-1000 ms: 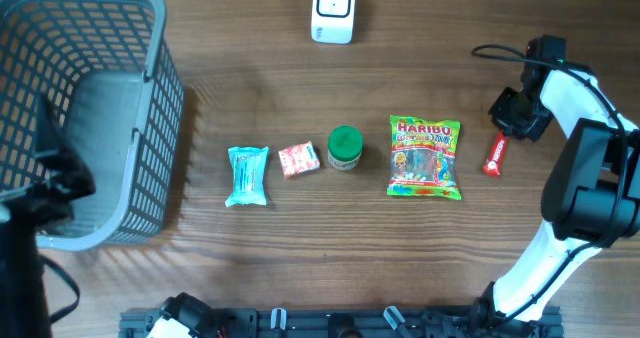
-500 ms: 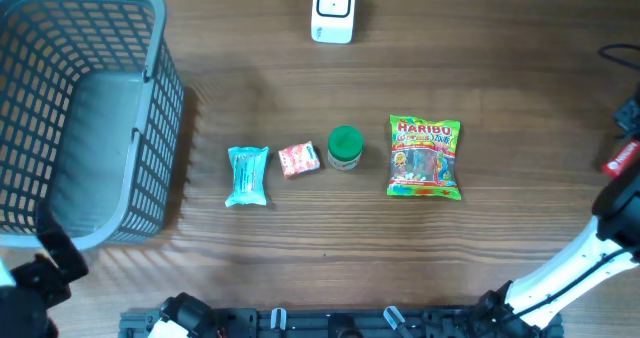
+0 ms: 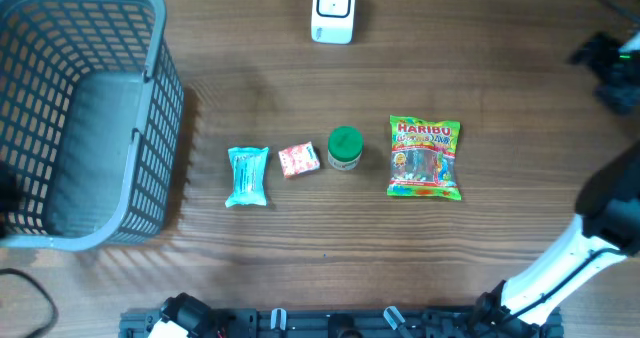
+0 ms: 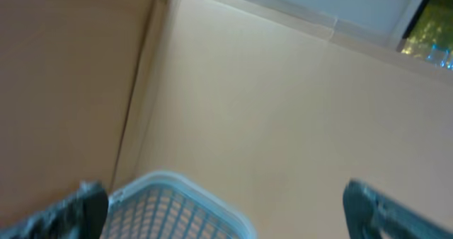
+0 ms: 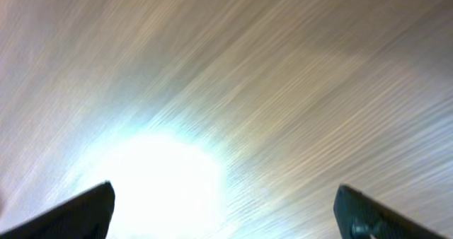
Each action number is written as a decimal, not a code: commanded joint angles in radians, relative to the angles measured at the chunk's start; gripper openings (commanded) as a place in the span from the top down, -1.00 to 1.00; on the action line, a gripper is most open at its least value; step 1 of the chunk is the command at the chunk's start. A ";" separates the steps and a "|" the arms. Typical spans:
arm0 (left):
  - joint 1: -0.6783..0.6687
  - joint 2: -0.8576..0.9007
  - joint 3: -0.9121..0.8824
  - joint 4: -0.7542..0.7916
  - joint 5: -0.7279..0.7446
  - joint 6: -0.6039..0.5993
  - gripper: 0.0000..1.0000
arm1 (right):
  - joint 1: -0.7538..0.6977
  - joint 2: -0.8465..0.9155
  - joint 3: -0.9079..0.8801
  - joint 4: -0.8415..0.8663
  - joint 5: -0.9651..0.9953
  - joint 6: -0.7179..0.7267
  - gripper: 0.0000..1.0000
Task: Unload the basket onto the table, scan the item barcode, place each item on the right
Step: 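Reach the right gripper to the green-capped jar and grasp it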
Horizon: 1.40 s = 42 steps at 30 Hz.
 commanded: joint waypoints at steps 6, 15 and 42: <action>0.004 -0.003 0.008 0.420 -0.048 0.436 -1.00 | 0.554 -0.081 0.006 -0.287 -0.074 0.142 -0.99; -0.039 0.000 -0.043 0.346 0.230 0.469 -1.00 | 0.961 -0.084 0.005 -0.312 0.102 0.438 -0.99; 0.319 -0.634 -0.455 0.018 0.696 0.277 -1.00 | 1.078 0.055 -0.211 -0.185 0.099 0.779 -0.99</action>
